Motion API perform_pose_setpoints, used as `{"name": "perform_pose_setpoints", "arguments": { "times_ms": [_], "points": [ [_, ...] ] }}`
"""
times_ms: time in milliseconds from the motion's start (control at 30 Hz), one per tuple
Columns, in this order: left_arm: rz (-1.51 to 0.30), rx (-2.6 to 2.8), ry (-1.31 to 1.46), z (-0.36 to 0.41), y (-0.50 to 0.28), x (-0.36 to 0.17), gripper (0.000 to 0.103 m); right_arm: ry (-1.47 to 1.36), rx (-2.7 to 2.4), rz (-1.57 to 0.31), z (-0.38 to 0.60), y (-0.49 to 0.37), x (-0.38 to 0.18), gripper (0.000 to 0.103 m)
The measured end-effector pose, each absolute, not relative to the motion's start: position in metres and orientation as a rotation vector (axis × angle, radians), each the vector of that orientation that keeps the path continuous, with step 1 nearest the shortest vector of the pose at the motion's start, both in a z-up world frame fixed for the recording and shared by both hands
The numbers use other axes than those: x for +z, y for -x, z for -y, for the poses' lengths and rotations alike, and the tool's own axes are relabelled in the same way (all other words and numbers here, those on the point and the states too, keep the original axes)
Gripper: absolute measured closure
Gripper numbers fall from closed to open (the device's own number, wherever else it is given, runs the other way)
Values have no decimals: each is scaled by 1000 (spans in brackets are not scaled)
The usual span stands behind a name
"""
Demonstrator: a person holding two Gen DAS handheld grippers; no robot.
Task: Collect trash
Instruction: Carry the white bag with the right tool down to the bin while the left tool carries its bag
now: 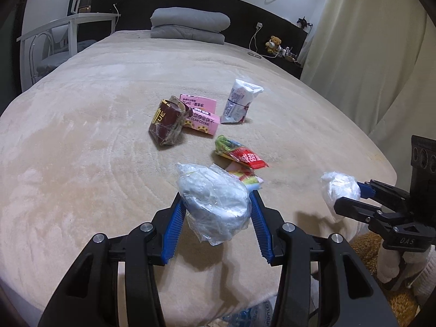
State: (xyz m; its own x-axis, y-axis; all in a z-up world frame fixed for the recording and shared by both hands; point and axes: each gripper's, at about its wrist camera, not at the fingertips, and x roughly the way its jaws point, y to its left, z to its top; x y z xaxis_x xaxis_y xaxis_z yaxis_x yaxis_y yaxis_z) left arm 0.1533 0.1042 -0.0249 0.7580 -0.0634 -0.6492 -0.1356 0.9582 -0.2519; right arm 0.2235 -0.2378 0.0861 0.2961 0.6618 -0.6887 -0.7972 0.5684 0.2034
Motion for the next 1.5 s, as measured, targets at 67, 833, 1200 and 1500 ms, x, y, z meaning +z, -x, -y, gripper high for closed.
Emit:
{"name": "perform_pose_setpoints", "arguments": {
  "times_ms": [67,833,1200,1500],
  "points": [
    [-702,26,287,-97,-145,-23,57,181,972,-814,243,-217,87,44],
    [-642,-45,342,-38,-41,-21,57,117,948,-811,295,-130,92,44],
    [-701,-76,346,0,-12,-35,57,82,923,-892,311,-103,80,44],
    [-838,-98,325,15,-25,-63,57,65,898,-1012,305,-109,56,44]
  ]
}}
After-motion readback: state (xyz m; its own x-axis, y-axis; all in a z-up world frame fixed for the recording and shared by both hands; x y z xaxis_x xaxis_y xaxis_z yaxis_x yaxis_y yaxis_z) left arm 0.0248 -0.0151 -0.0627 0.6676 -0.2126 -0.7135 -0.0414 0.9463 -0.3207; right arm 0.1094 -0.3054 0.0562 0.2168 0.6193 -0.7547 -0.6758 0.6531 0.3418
